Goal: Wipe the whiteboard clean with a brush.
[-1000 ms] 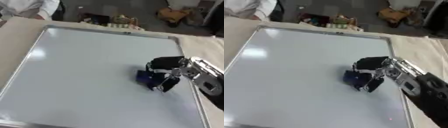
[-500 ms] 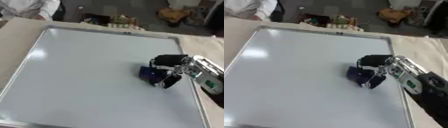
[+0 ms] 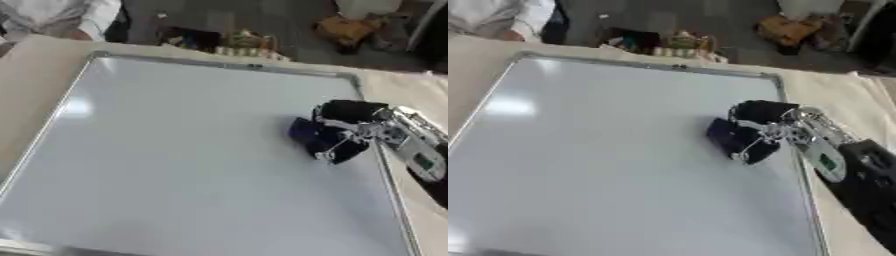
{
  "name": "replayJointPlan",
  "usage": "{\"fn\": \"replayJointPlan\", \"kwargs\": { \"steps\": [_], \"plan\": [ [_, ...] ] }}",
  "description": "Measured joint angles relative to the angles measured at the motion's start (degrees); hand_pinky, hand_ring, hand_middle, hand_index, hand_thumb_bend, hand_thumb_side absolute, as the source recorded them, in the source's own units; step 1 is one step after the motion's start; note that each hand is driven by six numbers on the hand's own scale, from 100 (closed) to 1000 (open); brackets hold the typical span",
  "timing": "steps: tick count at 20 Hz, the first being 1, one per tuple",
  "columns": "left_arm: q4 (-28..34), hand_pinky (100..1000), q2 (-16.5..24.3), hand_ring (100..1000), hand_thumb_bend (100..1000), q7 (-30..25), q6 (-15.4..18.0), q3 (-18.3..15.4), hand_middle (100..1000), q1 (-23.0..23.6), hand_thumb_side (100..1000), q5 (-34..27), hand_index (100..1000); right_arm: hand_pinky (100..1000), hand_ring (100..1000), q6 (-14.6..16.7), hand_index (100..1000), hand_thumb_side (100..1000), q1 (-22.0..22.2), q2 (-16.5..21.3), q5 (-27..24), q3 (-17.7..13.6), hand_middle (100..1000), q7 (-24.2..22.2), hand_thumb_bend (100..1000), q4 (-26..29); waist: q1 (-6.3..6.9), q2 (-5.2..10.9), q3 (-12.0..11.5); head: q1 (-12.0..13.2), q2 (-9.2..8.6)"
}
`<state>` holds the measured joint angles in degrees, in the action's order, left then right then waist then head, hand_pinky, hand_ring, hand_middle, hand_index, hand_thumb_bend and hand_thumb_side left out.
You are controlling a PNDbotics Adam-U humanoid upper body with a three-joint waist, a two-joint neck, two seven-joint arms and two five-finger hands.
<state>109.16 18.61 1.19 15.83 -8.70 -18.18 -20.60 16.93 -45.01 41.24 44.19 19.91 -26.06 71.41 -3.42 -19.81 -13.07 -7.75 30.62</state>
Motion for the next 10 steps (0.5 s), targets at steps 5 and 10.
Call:
{"fn": "replayJointPlan", "kwargs": {
  "steps": [5,10],
  "plan": [
    [-0.2,673,0.0,645,276,0.0,0.0,0.0,571,0.0,972,0.0,630,551,596,0.2,155,235,-0.8,-0.5,1.3,-1.4,176,1.9,100,-2.8,0.02,-0.03,-0.1,0.0,-0.02],
    [-0.3,673,0.0,645,275,0.1,0.1,0.0,570,0.0,974,0.3,630,551,594,0.2,154,238,-1.3,-0.7,1.7,-2.3,175,2.9,100,-4.3,0.02,-0.25,-0.2,0.1,-0.31]
  ]
}}
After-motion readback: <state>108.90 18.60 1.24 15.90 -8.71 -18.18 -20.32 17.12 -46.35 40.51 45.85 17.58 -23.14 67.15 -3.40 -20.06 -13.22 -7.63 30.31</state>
